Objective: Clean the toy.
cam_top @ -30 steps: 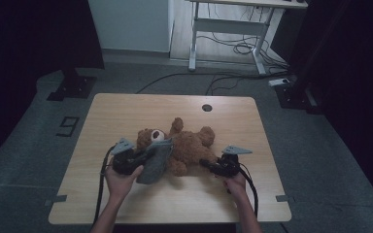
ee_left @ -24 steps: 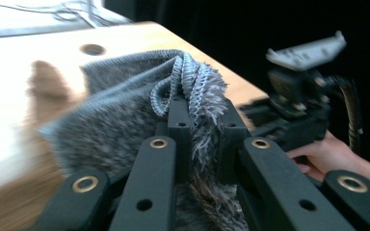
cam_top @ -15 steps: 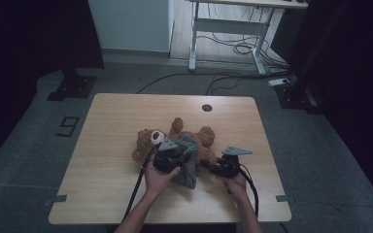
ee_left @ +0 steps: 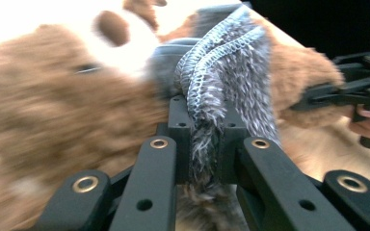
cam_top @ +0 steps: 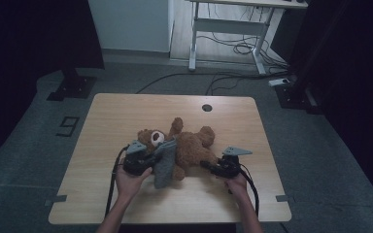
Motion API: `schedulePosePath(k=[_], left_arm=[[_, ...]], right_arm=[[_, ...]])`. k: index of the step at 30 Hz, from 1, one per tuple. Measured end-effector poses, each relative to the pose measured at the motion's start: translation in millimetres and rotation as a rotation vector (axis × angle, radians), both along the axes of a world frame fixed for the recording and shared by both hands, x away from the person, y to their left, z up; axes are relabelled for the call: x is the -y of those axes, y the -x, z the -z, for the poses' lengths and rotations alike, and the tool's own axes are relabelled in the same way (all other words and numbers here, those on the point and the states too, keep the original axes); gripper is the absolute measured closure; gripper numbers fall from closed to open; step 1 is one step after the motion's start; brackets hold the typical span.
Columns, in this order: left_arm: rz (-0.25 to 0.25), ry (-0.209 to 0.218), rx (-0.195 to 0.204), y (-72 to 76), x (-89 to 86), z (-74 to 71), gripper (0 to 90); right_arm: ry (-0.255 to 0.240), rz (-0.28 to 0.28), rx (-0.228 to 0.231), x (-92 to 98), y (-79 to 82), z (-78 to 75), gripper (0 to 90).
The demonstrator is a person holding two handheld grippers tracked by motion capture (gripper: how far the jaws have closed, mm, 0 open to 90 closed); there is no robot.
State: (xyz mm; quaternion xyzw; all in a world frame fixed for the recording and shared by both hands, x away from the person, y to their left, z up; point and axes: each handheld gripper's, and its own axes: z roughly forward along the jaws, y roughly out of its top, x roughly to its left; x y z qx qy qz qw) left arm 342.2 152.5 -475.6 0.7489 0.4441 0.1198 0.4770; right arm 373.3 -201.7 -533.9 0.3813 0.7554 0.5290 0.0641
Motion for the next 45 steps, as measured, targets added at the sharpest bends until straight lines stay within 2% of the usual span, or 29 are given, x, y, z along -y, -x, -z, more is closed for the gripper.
schedulePosePath(k=[4, 8, 12, 14, 16, 19, 24, 27, 29, 31, 33, 35, 37, 38, 43, 45], left_arm=[[-0.080, -0.007, -0.014, -0.4, -34.0, 7.7, 80.5], [-0.166, 0.017, -0.065, -3.4, -68.5, 23.1, 80.6], [-0.186, 0.033, -0.083, -2.9, -81.7, 27.3, 80.8], [-0.171, 0.070, -0.069, -1.8, -81.0, 22.6, 80.9], [-0.146, 0.082, -0.045, 0.2, -75.3, 15.0, 81.2], [-0.068, 0.108, -0.008, 3.5, -56.8, -0.7, 81.3], [0.082, 0.132, 0.046, 8.0, -5.8, -27.1, 81.3], [0.141, 0.132, 0.056, 5.7, 24.6, -35.5, 81.3], [0.185, 0.129, 0.048, 1.5, 51.0, -36.6, 81.3], [0.213, 0.107, 0.040, -1.8, 72.2, -33.5, 81.2], [0.235, 0.055, 0.019, -7.7, 98.3, -21.3, 81.2], [0.219, -0.001, -0.009, -13.8, 114.5, -4.7, 81.1], [0.217, 0.020, -0.037, -17.3, 119.1, 8.7, 81.2], [0.210, 0.031, -0.035, -17.1, 118.9, 13.7, 81.5], [0.198, 0.006, -0.026, -13.1, 107.8, 12.5, 81.4], [0.182, -0.001, -0.020, -11.6, 97.1, 10.6, 81.4]], right_arm=[[-0.001, 0.001, -0.001, 0.8, 0.1, 0.2, 61.1], [-0.003, 0.001, 0.000, 0.6, 0.0, 0.4, 61.1], [-0.004, 0.003, -0.003, 0.7, -0.1, 0.2, 61.1], [-0.005, 0.004, -0.002, 0.7, -0.3, 0.3, 61.1], [-0.004, 0.007, -0.003, 1.1, -0.6, 0.2, 61.1], [-0.006, 0.012, -0.005, 1.8, -0.9, 0.2, 61.1], [-0.006, 0.015, -0.007, 1.7, -0.5, 0.2, 61.1], [-0.008, 0.015, -0.008, 1.6, -0.6, 0.3, 61.1], [-0.011, 0.016, -0.008, 1.5, -0.8, 0.5, 61.1], [-0.012, 0.017, -0.011, 1.5, -0.6, 0.4, 61.1], [-0.012, 0.017, -0.011, 1.3, -0.4, 0.4, 61.1], [-0.021, 0.014, -0.019, 1.3, 0.1, 0.1, 61.1], [-0.012, 0.013, -0.015, 1.5, 0.2, 0.1, 61.2], [0.009, 0.018, -0.017, 2.1, -0.2, 1.0, 61.2], [-0.004, 0.005, -0.022, 3.3, -0.9, 1.3, 61.2], [-0.004, 0.003, -0.021, 3.0, -0.7, 1.0, 61.3]])
